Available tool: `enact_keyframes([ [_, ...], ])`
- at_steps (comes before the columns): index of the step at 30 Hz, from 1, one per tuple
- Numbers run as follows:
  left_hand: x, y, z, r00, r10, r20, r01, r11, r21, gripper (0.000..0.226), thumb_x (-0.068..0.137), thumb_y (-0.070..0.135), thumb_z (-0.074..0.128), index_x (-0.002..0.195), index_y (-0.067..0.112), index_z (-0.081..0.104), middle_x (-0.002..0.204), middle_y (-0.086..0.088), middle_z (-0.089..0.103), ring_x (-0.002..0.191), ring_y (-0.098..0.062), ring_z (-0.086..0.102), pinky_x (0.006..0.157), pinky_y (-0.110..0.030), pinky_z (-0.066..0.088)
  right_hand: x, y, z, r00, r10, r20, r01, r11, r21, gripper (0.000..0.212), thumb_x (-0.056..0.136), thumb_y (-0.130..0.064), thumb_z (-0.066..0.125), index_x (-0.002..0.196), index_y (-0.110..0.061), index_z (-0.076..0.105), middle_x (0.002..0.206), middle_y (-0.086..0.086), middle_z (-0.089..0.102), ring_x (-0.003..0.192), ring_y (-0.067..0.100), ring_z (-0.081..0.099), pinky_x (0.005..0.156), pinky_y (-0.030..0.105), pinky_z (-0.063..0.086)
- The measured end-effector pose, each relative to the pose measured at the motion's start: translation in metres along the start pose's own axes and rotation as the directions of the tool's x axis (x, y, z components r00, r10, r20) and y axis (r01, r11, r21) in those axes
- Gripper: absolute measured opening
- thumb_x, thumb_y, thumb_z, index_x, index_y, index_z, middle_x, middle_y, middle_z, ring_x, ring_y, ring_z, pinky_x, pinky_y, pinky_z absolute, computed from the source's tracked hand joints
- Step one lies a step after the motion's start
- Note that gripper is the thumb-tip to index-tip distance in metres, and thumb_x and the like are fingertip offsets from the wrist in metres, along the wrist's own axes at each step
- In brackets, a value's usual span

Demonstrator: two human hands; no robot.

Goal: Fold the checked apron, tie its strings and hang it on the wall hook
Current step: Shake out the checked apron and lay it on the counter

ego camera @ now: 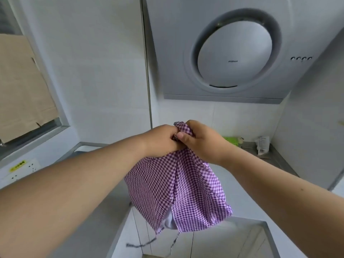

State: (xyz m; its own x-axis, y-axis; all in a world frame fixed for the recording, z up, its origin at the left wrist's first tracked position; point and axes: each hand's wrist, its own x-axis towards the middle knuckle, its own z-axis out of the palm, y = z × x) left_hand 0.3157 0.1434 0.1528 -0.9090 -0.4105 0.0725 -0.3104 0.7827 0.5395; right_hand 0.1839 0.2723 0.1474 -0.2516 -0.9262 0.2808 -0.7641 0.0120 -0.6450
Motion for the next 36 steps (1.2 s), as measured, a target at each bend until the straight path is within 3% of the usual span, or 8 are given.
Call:
enact_keyframes([
  [8, -0.014, -0.008, -0.036, 0.987, -0.113, -0.115, 0.112, 0.994, -0.012, 0.02, 0.103, 0.03, 0.06, 0.12, 0.029, 0.07, 0.111, 0.012, 0.073, 0.1, -0.007, 0.066, 0.089, -0.027, 0.053, -0.014, 0.023, 0.009, 0.971, 0.06, 0.233, -0.046, 0.997, -0.068, 0.021, 0.096, -0.033, 0.068, 0.115, -0.03, 0.059, 0.105, -0.018, 0.068, 0.095, 0.007, 0.066, 0.084, 0.028, 0.049],
  [16, -0.029, -0.025, -0.055, 0.974, -0.133, -0.183, 0.148, 0.986, 0.073, 0.015, 0.105, 0.037, 0.058, 0.106, 0.028, 0.07, 0.103, 0.009, 0.073, 0.094, -0.012, 0.068, 0.083, -0.032, 0.054, -0.044, 0.045, 0.045, 0.889, -0.182, 0.42, 0.386, 0.791, -0.474, 0.03, 0.096, -0.057, 0.049, 0.09, -0.028, 0.054, 0.08, -0.013, 0.056, 0.088, 0.018, 0.051, 0.084, 0.035, 0.038],
  [21, -0.038, -0.042, -0.062, 0.95, -0.186, -0.249, 0.217, 0.971, 0.102, 0.016, 0.105, 0.036, 0.055, 0.105, 0.029, 0.069, 0.102, 0.008, 0.071, 0.093, -0.014, 0.067, 0.075, -0.032, 0.049, -0.053, 0.052, 0.049, 0.718, 0.297, 0.629, 0.097, 0.853, -0.513, 0.052, 0.098, -0.061, 0.054, 0.128, -0.019, 0.063, 0.114, -0.001, 0.072, 0.092, 0.018, 0.067, 0.096, 0.036, 0.055],
  [24, -0.044, -0.053, -0.071, 0.914, -0.224, -0.339, 0.257, 0.965, 0.055, 0.018, 0.104, 0.033, 0.055, 0.11, 0.027, 0.07, 0.103, 0.006, 0.071, 0.092, -0.015, 0.066, 0.075, -0.034, 0.05, -0.054, 0.075, 0.034, 0.57, 0.5, 0.653, -0.064, 0.818, -0.571, 0.055, 0.101, -0.054, 0.055, 0.138, -0.015, 0.054, 0.13, 0.001, 0.067, 0.085, 0.013, 0.078, 0.074, 0.029, 0.061],
  [27, -0.05, -0.062, -0.081, 0.867, -0.266, -0.422, 0.295, 0.955, 0.004, 0.015, 0.103, 0.03, 0.055, 0.107, 0.026, 0.069, 0.1, 0.004, 0.072, 0.089, -0.017, 0.067, 0.073, -0.034, 0.051, -0.054, 0.091, 0.001, 0.43, 0.73, 0.531, -0.218, 0.655, -0.724, 0.05, 0.105, -0.039, 0.053, 0.145, -0.009, 0.048, 0.129, 0.009, 0.067, 0.071, 0.011, 0.077, 0.059, 0.021, 0.057],
  [29, -0.052, -0.063, -0.085, 0.844, -0.294, -0.449, 0.317, 0.948, -0.026, 0.017, 0.103, 0.029, 0.054, 0.108, 0.023, 0.069, 0.099, 0.0, 0.072, 0.089, -0.019, 0.067, 0.076, -0.036, 0.054, -0.052, 0.097, -0.017, 0.362, 0.827, 0.431, -0.196, 0.519, -0.832, 0.061, 0.103, -0.047, 0.057, 0.147, -0.005, 0.049, 0.128, 0.013, 0.07, 0.081, 0.018, 0.077, 0.079, 0.03, 0.062],
  [32, -0.052, -0.052, -0.082, 0.87, -0.284, -0.403, 0.296, 0.955, -0.031, 0.018, 0.103, 0.028, 0.055, 0.111, 0.022, 0.07, 0.101, 0.001, 0.072, 0.089, -0.016, 0.066, 0.073, -0.032, 0.051, -0.042, 0.091, -0.023, 0.583, 0.689, 0.43, -0.141, 0.607, -0.782, 0.091, 0.082, -0.083, 0.056, 0.145, -0.018, 0.053, 0.139, 0.003, 0.065, 0.119, 0.021, 0.066, 0.108, 0.043, 0.049],
  [36, -0.04, -0.021, -0.058, 0.939, -0.192, -0.287, 0.204, 0.979, 0.011, 0.017, 0.104, 0.029, 0.056, 0.112, 0.023, 0.07, 0.103, 0.006, 0.07, 0.091, -0.011, 0.065, 0.071, -0.029, 0.048, -0.03, 0.062, 0.007, 0.881, 0.274, 0.387, -0.244, 0.962, -0.125, 0.116, 0.058, -0.093, 0.067, 0.151, -0.03, 0.039, 0.142, -0.009, 0.055, 0.128, 0.014, 0.056, 0.113, 0.041, 0.045],
])
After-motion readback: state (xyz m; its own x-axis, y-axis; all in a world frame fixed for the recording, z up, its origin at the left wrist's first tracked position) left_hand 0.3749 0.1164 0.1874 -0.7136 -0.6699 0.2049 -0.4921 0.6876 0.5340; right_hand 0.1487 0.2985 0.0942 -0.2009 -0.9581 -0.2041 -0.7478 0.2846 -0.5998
